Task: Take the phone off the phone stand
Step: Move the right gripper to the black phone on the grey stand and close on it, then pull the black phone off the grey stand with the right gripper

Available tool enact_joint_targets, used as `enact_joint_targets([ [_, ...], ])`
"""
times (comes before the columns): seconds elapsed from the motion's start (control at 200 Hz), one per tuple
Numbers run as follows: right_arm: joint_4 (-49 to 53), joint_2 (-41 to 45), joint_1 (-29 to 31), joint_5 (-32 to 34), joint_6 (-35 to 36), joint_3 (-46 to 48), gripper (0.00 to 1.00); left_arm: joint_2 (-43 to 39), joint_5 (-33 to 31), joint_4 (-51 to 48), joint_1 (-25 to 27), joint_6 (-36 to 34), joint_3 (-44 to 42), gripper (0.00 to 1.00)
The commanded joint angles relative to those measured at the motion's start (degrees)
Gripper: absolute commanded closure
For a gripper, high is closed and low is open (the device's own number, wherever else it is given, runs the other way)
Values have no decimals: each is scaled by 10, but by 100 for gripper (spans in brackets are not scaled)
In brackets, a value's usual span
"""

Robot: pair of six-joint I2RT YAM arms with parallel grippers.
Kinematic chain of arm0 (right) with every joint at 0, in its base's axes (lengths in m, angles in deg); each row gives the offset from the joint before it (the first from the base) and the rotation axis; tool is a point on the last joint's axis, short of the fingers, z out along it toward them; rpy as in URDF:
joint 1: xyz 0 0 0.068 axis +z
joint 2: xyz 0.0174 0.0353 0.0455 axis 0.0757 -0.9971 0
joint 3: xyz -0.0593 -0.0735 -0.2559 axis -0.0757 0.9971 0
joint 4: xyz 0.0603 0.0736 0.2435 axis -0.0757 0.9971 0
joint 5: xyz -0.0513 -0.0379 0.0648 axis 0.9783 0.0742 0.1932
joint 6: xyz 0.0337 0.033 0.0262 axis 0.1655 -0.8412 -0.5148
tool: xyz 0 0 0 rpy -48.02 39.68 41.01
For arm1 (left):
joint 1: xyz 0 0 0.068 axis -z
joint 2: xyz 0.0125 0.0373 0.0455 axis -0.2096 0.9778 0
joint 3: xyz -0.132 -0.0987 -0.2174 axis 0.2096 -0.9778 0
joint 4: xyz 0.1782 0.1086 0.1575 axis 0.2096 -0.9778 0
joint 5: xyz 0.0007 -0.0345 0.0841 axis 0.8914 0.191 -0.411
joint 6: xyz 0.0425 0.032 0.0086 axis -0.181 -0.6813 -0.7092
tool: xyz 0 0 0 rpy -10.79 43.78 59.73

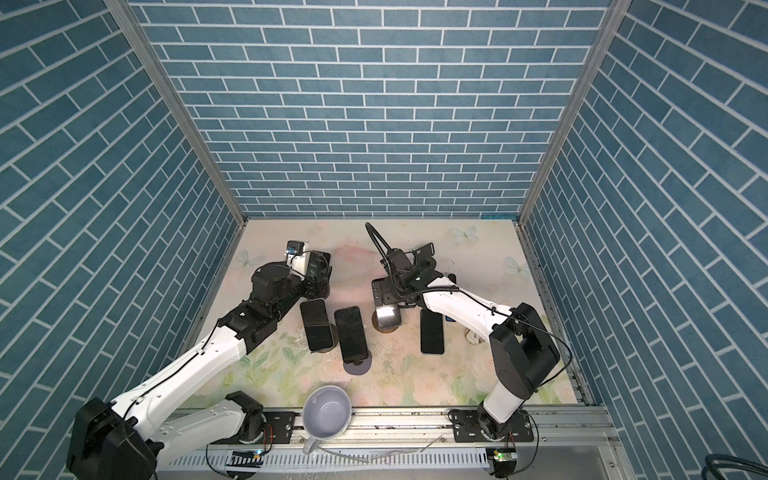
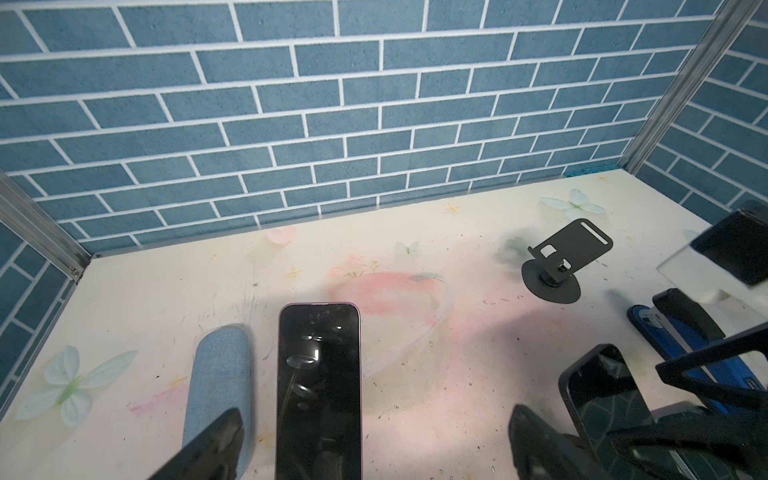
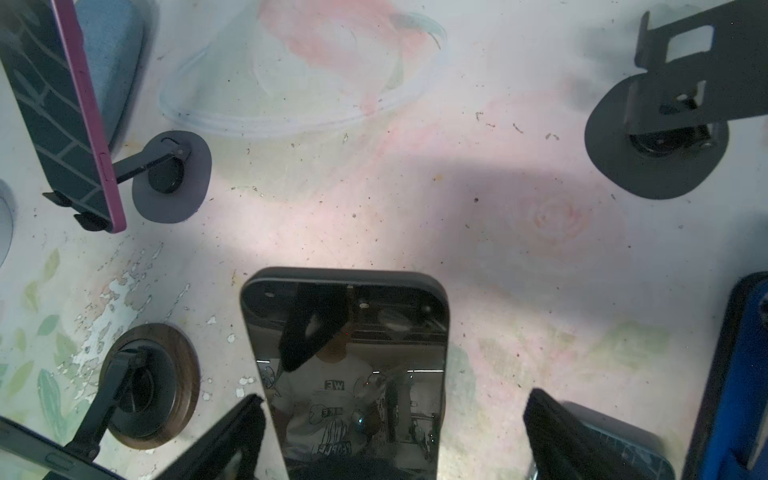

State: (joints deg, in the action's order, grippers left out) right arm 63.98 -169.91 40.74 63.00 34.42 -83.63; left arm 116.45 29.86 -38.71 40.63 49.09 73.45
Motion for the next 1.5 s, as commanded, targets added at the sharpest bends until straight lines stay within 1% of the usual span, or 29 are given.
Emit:
enact_joint_targets([
  [0.0,7,-13,7,6,-5,-32,3,-12,-9,12,4,-5,-10,0],
  [0.365,10,-35,18,9,-14,-41,6,-15,-11,9,4,-4,-14,0],
  [0.9,30,-61,35,31,-31,-56,18,-18,-12,9,4,-1,-18,0],
  [1.06,34,-64,40,40,-31,-59,20,-18,-11,9,4,-1,-18,0],
  [1.326,47,-70,44,55,-27,-68,27,-24,-13,11,4,-2,-23,0],
  [1.496,47,-70,45,59,-28,-68,34,-31,-14,13,4,-4,-26,0],
])
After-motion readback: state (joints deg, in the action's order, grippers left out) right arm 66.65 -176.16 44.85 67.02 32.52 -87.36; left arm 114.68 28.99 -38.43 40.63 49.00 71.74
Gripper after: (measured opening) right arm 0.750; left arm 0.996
